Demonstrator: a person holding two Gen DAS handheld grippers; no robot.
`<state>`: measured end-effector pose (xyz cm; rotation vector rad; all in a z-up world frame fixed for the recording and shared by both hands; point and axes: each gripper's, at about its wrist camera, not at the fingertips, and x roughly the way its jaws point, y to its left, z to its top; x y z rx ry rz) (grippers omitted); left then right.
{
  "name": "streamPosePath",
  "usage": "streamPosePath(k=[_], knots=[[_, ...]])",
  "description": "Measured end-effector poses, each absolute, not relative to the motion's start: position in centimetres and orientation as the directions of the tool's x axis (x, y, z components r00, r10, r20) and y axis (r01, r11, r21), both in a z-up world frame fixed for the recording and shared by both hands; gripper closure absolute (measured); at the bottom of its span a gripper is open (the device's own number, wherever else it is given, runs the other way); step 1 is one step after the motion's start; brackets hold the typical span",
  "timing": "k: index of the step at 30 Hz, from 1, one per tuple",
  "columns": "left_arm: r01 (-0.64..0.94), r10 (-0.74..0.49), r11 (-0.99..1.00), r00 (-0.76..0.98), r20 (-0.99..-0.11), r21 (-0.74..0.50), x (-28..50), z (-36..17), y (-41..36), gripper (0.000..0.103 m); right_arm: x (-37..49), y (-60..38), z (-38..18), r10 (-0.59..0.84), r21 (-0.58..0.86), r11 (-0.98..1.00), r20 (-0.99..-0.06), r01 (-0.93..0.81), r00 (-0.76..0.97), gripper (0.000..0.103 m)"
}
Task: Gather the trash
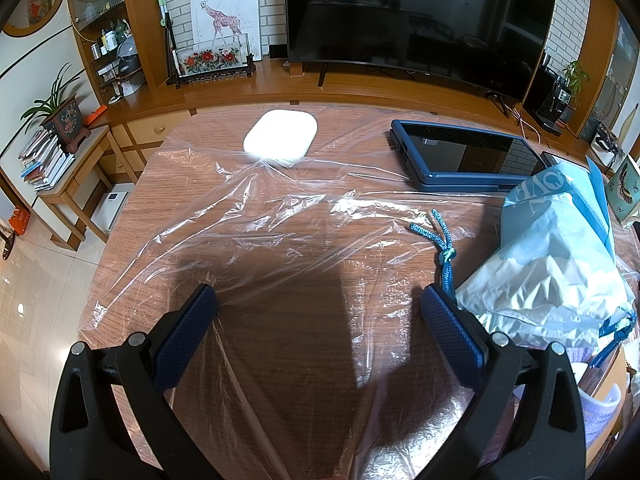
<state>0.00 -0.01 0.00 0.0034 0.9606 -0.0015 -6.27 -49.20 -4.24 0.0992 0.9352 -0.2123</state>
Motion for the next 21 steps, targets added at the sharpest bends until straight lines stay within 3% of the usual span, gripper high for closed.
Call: streamPosePath(k=[21], knots=[[0.003,0.000,1.000,0.573,-0.819,0.002,-0.33,0.09,-0.07,0.001,-6.26,-49.22,-4.24,-0.138,-0.007,0.975,-0.807,0.224,0.575,0.004]])
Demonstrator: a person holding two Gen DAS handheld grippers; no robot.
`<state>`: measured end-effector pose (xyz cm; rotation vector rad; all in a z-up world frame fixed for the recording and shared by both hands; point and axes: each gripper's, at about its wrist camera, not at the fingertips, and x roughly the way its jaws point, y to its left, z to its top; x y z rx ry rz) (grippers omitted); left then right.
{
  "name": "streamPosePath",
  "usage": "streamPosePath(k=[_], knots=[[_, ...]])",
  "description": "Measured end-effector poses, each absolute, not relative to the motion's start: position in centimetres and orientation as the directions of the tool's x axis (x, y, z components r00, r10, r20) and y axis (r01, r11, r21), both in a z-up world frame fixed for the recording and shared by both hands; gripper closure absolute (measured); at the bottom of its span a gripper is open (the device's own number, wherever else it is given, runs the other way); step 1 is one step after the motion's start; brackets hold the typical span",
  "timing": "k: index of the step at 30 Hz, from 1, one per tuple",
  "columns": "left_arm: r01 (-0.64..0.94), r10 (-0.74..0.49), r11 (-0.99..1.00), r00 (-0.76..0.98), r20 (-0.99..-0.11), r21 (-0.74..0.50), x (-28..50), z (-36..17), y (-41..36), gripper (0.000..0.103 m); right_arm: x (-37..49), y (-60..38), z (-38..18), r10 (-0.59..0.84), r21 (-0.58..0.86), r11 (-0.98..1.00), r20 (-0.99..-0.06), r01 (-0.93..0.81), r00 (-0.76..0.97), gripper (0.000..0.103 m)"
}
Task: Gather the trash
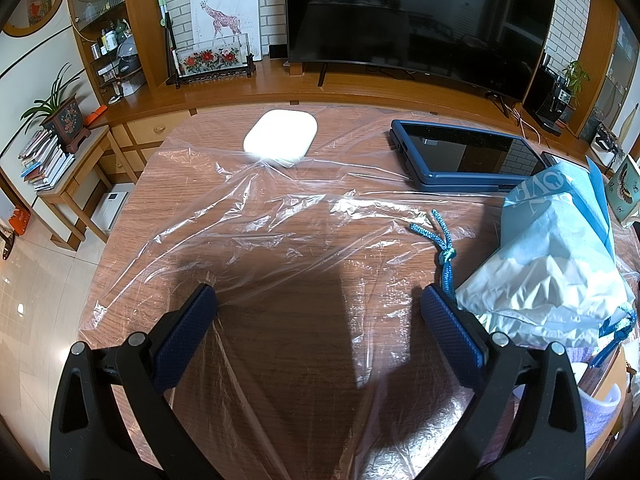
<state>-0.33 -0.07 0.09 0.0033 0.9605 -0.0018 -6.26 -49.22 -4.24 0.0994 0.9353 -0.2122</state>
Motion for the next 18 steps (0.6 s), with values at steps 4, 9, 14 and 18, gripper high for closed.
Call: streamPosePath(k=[4,9,14,18], knots=[[0.003,0.000,1.000,0.573,-0.820,0.002,-0.41,0.11,-0.09,0.001,-6.26,-49.20,-4.24,-0.138,-0.007,0.975,-0.807,0.224,0.575,0.004],[0.003,-0.001,1.000,0.573,-0.820,0.001,-0.51,0.14,-0.10,0.001,-6.26,-49.21,-4.23,-0.138,-0.007,0.975,-0.807,0.224,0.575,0.004],[0.003,0.000,1.000,0.573,-0.819,0.002,-0.61,0.16,-0.14,0.001,-6.29,-49.13,-4.20,-0.137,-0.006,0.975,-0.807,0.224,0.575,0.004],[0.003,-0.001,1.000,0.573,-0.819,0.001,-0.71,0.22,-0.10,0.001,-6.39,-49.11,-4.20,-0.134,-0.004,0.975,-0.806,0.222,0.576,0.004]])
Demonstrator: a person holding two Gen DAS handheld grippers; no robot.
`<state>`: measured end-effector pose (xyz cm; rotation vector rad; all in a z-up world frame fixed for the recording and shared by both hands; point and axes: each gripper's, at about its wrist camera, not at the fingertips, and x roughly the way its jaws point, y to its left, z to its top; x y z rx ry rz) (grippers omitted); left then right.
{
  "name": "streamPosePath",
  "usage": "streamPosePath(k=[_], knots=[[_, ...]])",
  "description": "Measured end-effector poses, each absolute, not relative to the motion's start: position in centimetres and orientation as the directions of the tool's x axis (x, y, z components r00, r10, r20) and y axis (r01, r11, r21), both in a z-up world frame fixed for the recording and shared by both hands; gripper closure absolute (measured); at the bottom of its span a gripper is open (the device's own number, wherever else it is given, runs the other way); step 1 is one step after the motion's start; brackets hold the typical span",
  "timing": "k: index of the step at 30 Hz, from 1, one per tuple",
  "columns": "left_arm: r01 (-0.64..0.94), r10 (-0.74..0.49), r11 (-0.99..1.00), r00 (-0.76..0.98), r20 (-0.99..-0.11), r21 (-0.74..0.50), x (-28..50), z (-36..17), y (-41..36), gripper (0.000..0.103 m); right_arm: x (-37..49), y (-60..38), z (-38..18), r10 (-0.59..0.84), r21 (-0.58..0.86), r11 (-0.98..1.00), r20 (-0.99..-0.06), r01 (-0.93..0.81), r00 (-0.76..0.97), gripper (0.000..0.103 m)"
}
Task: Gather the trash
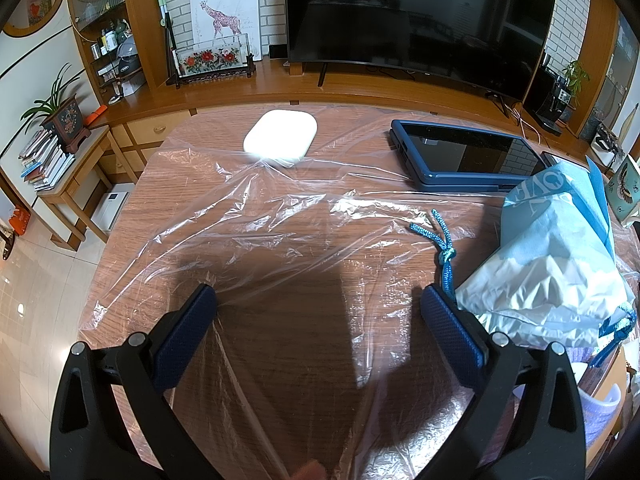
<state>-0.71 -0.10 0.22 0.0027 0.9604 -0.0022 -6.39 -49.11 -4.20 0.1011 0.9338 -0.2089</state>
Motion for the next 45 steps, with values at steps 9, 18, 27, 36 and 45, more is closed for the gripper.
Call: streamPosePath(k=[9,18,27,36,45], knots=[[-0.025,0.004,1.000,0.591,-0.807,-0.013,-1.0,2.1,1.2,0.002,-8.4,-49.1,-1.1,-0.137,0.013,0.974,-0.763,0.227,0.632,0.004],[0.237,-0.285,0.956,0.620,-0.731,-0.172,-2.1,9.3,-0.8,0.002,-13.6,-40.8,8.3,0.278,0.115,0.956,-0.635,-0.268,0.720,0.004],[0.510,-0.335,0.858,0.473,-0.815,-0.058,-1.2,7.2,-9.6,0.002,-17.1,-27.6,7.0,0.438,-0.028,0.751,-0.727,-0.660,0.528,0.004],[0.515,-0.295,0.855,0.369,-0.881,-0.070,1.2,4.2,-11.9,0.002,-16.4,-25.1,2.8,0.382,-0.021,0.737,-0.812,-0.676,0.441,0.004],[0.480,-0.347,0.858,0.282,-0.894,-0.182,2.4,2.4,-11.1,0.016,-14.6,-26.5,0.8,0.459,0.189,0.771,-0.827,-0.607,0.325,0.024]])
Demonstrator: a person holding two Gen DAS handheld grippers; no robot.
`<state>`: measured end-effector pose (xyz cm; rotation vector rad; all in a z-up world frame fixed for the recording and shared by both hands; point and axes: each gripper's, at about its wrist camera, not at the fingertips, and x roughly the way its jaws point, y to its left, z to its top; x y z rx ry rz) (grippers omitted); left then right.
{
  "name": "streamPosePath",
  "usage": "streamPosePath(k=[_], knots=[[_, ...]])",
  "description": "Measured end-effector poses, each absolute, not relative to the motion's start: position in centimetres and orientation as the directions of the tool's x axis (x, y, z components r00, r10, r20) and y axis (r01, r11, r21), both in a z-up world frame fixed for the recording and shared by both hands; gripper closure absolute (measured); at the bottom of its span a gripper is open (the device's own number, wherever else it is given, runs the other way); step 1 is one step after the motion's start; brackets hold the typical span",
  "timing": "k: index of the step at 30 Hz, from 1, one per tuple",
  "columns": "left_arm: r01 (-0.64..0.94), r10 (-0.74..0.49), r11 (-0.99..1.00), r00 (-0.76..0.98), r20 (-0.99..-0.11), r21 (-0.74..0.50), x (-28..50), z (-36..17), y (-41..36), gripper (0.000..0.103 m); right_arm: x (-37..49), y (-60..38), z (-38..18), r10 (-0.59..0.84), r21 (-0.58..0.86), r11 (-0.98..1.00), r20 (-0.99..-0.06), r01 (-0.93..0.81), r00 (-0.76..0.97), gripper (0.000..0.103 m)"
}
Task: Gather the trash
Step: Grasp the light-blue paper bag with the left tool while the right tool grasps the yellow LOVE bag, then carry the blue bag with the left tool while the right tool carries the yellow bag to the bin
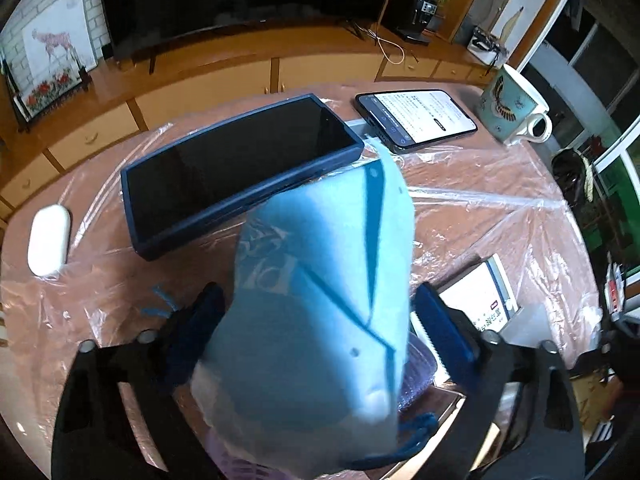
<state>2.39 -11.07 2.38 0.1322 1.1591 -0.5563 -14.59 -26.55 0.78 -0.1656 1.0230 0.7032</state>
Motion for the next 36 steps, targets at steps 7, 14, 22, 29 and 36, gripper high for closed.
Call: streamPosePath(k=[7,14,22,29,36], knots=[[0.468,-0.391,0.855,0.295,-0.872,-0.225,2.0,3.0,-10.0,0.034,-14.5,-28.6,1.2,0.524,0.293,0.793,-0.776,-0.535,0.351,0.034],[0.453,-0.454,0.851,0.383,-0.804,-0.265,0.2,6.4,-8.7,0.035,-14.5,-31.1,2.8,0.568,0.399,0.814,-0.695,-0.422,0.441,0.036],[0.447,-0.488,0.851,0.483,-0.727,-0.274,-3.6,9.9,-7.3,0.035,-14.9,-32.5,3.3,0.517,0.417,0.856,-0.677,-0.306,0.524,0.036],[0.460,-0.508,0.841,0.494,-0.705,-0.284,-5.8,10.4,-6.6,0.043,-15.4,-32.9,3.3,0.484,0.432,0.871,-0.664,-0.235,0.570,0.037],[0.469,-0.550,0.822,0.506,-0.664,-0.323,-7.0,11.3,-5.3,0.052,-16.5,-33.4,3.7,0.457,0.444,0.877,-0.647,-0.185,0.611,0.037]])
